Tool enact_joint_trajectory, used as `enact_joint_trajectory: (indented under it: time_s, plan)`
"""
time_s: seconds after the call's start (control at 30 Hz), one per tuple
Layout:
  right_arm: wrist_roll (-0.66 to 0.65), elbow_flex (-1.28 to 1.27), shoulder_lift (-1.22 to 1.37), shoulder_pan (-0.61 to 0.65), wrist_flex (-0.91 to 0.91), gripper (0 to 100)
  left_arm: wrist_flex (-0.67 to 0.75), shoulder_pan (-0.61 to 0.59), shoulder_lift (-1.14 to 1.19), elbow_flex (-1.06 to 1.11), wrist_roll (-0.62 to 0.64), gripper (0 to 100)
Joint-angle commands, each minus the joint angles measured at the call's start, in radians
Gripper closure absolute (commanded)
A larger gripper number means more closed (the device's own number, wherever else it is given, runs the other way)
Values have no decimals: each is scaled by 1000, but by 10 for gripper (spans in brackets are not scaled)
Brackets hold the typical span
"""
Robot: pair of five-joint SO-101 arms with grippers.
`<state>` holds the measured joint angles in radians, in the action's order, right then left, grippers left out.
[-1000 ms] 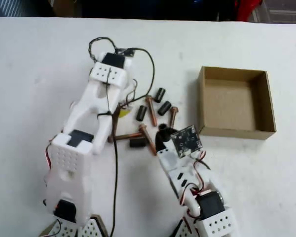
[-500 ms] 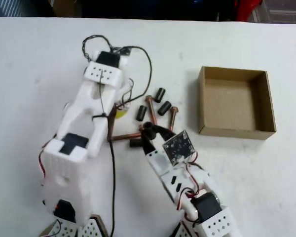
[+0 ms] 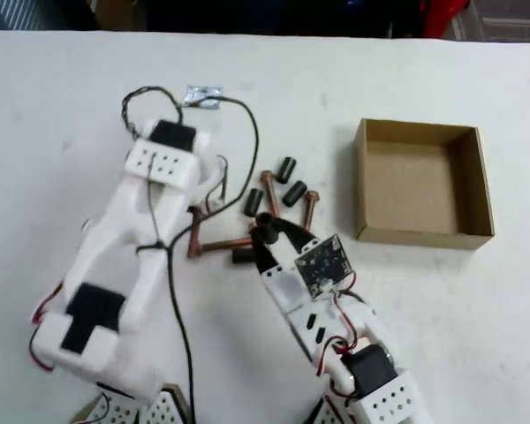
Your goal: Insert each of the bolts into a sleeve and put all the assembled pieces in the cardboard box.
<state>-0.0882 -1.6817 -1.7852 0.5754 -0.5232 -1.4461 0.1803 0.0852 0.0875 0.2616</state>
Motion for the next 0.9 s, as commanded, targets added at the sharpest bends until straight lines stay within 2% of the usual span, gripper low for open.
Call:
enact_joint_trajectory:
  time_s: [0.0, 0.1, 0.43, 0.67, 0.77, 0.87]
  plan:
    - [138, -9, -15, 4, 21, 981, 126, 16, -188, 127, -2, 980]
    - [196, -9, -15, 4, 21, 981, 184, 16, -272, 219, -2, 980]
    - [160, -9, -15, 4, 25, 981, 414, 27, -613, 529, -8, 980]
    - [157, -9, -15, 4, 24, 981, 726, 85, -880, 824, -8, 979]
    - [155, -9, -15, 4, 19, 981, 879, 70, -970, 947, -9, 978]
    - [155, -9, -15, 2, 18, 981, 971, 22, -1024, 1010, -9, 978]
